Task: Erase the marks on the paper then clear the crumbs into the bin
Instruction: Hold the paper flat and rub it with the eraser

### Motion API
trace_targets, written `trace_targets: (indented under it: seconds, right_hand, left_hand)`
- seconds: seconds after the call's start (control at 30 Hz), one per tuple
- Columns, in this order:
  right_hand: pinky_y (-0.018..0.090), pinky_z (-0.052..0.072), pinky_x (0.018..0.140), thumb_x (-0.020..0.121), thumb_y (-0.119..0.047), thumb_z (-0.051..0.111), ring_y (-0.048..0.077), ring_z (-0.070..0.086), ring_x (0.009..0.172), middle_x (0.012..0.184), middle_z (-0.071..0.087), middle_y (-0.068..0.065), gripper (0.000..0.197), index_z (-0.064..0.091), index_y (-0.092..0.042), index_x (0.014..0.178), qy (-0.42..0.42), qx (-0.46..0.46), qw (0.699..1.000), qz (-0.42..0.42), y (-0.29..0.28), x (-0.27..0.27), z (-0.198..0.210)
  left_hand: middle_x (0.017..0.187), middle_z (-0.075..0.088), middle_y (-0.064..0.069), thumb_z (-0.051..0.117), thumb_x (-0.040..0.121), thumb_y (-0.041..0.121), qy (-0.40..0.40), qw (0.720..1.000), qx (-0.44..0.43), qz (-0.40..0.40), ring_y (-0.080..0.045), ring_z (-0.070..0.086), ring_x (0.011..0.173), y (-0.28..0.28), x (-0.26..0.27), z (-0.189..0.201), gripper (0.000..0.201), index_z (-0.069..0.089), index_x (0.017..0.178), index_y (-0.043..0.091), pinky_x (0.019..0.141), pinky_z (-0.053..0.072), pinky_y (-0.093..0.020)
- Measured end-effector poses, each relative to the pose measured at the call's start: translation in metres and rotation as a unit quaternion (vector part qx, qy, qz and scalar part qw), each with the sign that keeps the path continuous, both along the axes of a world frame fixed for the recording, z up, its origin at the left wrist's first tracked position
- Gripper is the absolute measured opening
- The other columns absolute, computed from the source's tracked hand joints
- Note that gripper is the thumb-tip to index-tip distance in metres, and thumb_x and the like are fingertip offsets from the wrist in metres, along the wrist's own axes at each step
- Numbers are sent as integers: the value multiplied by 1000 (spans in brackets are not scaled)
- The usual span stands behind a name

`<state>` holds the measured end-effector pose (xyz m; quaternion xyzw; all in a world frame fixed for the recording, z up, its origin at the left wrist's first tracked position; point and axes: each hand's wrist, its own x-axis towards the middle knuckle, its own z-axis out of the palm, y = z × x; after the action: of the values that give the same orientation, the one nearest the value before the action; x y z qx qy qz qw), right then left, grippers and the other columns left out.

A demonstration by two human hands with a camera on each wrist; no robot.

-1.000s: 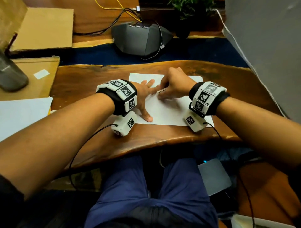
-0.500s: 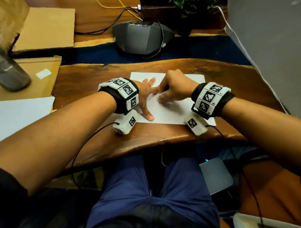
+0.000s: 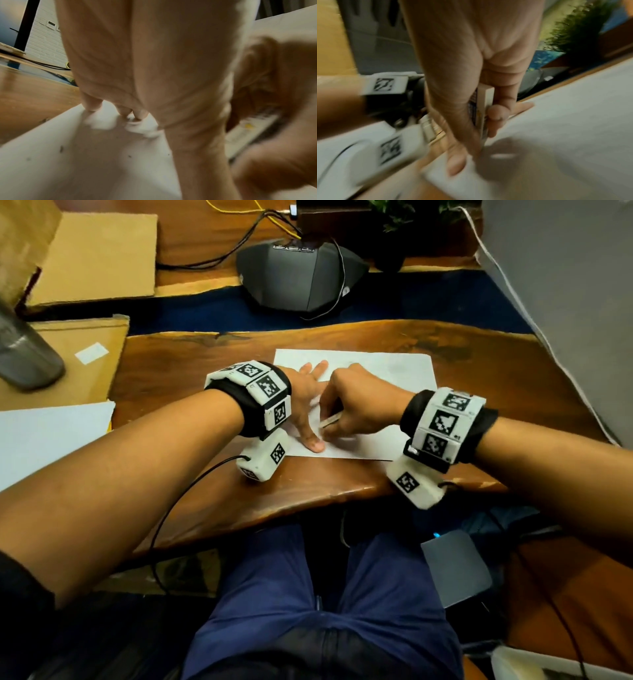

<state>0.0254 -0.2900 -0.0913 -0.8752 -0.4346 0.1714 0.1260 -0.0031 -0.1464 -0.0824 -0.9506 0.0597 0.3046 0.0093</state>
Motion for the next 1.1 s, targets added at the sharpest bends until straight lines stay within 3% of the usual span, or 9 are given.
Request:
trace_targets:
  seconds: [0.13, 0.27, 0.33, 0.43, 0.57, 0.77, 0.9, 1.03, 1.1]
  right_hand:
    - [25, 47, 64, 74, -24, 83, 19, 65, 73, 75, 73, -1, 13, 81, -14, 82, -42, 34, 997, -63, -1, 20, 1]
    - [19, 45, 58, 74, -25, 84, 2, 55, 62, 66, 63, -9, 11, 77, -17, 76, 7, 2, 999, 37, 2, -8, 1]
    - [15, 45, 59, 75, -26, 84, 3, 59, 63, 68, 67, -11, 13, 78, -16, 79, 1, 3, 1000, 1, 0, 10, 4]
    - [29, 56, 67, 75, -25, 84, 14, 67, 70, 78, 75, -1, 14, 82, -14, 85, -31, 35, 998, -45, 0, 22, 3]
    - [6, 39, 55, 75, -25, 85, -5, 58, 60, 65, 61, -17, 12, 75, -19, 75, 24, -3, 998, 51, -1, -3, -3]
    - [22, 47, 61, 76, -27, 84, 9, 64, 67, 74, 71, -5, 13, 80, -17, 82, -28, 27, 999, -22, -3, 22, 0]
    - [9, 43, 57, 75, -28, 85, -4, 60, 60, 70, 70, -12, 12, 78, -18, 77, 31, -22, 998, 55, -3, 5, 2]
    - [30, 59, 69, 75, -27, 85, 11, 68, 71, 81, 76, -1, 15, 81, -16, 85, -20, 27, 999, -41, -2, 33, 3]
    - [28, 58, 69, 76, -25, 84, 9, 67, 70, 79, 75, -2, 13, 81, -15, 84, -14, 13, 1000, 3, -1, 22, -1]
  left_hand:
    - [161, -25, -2, 82, 59, 63, 5, 1000, 9, -1, -27, -11, 150, 4, 2, -5, 135, -10, 154, 38, 120, 9, -53]
    - [160, -28, -5, 86, 58, 59, 8, 1000, -14, -3, -28, -12, 150, 2, 0, -3, 139, -9, 156, 29, 121, 7, -50]
    - [160, -27, -3, 85, 56, 62, 3, 1000, -2, 1, -27, -12, 150, 4, 2, -8, 142, -13, 154, 34, 121, 8, -51]
    - [161, -26, -1, 84, 49, 68, -3, 1000, 12, -8, -27, -12, 150, 6, 3, -11, 143, -12, 152, 42, 120, 10, -55]
    - [159, -29, -2, 86, 51, 63, 9, 1000, -14, 2, -27, -15, 149, 6, 3, -9, 148, -18, 152, 35, 121, 8, -54]
    - [161, -26, -3, 84, 46, 68, 0, 1000, 8, -12, -29, -14, 150, 9, 5, -13, 147, -13, 152, 41, 119, 11, -58]
    - [161, -24, -6, 86, 52, 62, 0, 1000, -11, 3, -30, -9, 150, 7, 4, -10, 148, -19, 152, 33, 120, 11, -56]
    - [161, -26, -2, 82, 44, 72, -3, 1000, 12, -17, -30, -15, 149, 9, 7, -16, 146, -13, 152, 44, 118, 12, -60]
    - [161, -24, -3, 83, 48, 69, -5, 1000, 17, -14, -31, -11, 150, 9, 5, -11, 147, -16, 153, 38, 118, 13, -59]
